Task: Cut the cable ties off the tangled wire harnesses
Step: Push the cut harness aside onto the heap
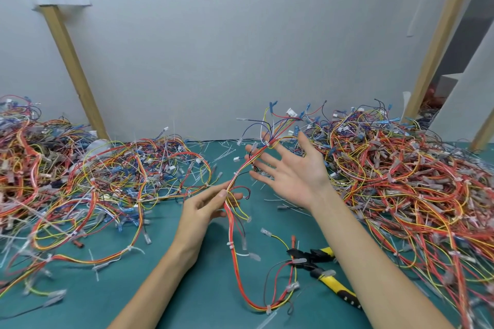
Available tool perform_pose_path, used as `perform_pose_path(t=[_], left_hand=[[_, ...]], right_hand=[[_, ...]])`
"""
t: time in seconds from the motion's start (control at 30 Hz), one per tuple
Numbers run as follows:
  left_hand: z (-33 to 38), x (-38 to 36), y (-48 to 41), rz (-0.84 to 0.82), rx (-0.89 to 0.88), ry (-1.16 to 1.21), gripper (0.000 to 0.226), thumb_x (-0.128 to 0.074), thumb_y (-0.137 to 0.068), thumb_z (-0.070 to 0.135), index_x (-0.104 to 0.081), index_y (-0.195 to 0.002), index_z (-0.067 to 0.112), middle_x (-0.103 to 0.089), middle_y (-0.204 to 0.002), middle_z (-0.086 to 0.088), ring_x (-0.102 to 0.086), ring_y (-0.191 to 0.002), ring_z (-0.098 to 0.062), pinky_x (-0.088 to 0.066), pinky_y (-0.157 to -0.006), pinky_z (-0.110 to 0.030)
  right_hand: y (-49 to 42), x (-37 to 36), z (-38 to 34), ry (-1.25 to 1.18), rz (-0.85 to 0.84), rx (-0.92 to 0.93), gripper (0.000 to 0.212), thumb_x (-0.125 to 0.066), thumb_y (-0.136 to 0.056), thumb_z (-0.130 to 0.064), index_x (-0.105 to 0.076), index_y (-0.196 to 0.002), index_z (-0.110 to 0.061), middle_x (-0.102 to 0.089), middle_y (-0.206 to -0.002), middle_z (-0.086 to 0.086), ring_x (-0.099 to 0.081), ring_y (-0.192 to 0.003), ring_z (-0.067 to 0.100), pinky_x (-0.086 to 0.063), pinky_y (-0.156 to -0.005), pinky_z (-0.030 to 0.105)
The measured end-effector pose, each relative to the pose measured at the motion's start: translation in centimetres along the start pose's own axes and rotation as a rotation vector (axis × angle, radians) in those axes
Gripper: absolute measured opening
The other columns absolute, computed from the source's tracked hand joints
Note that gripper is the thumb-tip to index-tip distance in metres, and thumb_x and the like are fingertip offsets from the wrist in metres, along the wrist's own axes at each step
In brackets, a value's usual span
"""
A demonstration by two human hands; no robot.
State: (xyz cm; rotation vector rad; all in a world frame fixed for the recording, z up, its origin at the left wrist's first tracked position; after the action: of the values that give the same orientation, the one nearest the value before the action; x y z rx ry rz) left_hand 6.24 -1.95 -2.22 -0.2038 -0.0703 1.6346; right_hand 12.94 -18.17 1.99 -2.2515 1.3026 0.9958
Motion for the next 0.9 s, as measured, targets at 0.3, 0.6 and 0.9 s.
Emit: perform_pose_path(t=[0.3, 0.6, 0.9], left_hand=[[-0.1, -1.0, 0.1, -0.099, 0.074, 0.142, 0.042, -0.056, -0.085, 0.028, -0.061, -0.125, 0.015, -0.072, -0.113, -0.013, -0.069, -0.103, -0.027, -0.048, -0.092, -0.040], [-0.3, -2.0, 0.2, -0.167, 0.165, 0.387, 0.057, -0.057, -0.084, 0.022, -0.045, -0.139, 0.017, -0.066, -0.127, -0.010, -0.066, -0.106, -0.042, -0.059, -0.082, -0.034], [-1.3, -1.9, 0.0, -0.210, 0.280, 0.575, 0.060, -0.033, -0.098, 0.050, -0.046, -0.138, 0.008, -0.058, -0.135, -0.017, -0.056, -0.124, -0.038, -0.050, -0.100, -0.045]], right_hand=[[0.0, 0.2, -0.3, 0.014, -0.017, 0.029, 0.062, -0.033, -0.091, -0.071, -0.055, -0.124, -0.023, -0.049, -0.145, 0.020, -0.042, -0.140, 0.030, -0.026, -0.117, 0.050], [0.1, 0.1, -0.7, 0.049, -0.058, 0.072, 0.067, -0.038, -0.089, -0.071, -0.054, -0.130, -0.021, -0.049, -0.146, 0.012, -0.042, -0.139, 0.027, -0.025, -0.118, 0.047], [0.2, 0.4, -1.5, -0.030, -0.104, 0.115, 0.066, -0.044, -0.087, -0.068, -0.054, -0.130, -0.019, -0.057, -0.138, 0.004, -0.042, -0.139, 0.025, -0.028, -0.116, 0.051]])
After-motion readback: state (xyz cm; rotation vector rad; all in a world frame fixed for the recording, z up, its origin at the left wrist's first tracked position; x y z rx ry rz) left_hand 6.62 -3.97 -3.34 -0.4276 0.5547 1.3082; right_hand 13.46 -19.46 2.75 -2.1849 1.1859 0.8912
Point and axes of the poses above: each hand's wrist, its own y-axis away from the middle knuckle, its own x-axis out of the back of the hand, z = x × y, the point moved 9 cm from there along -y, towards the middle knuckle
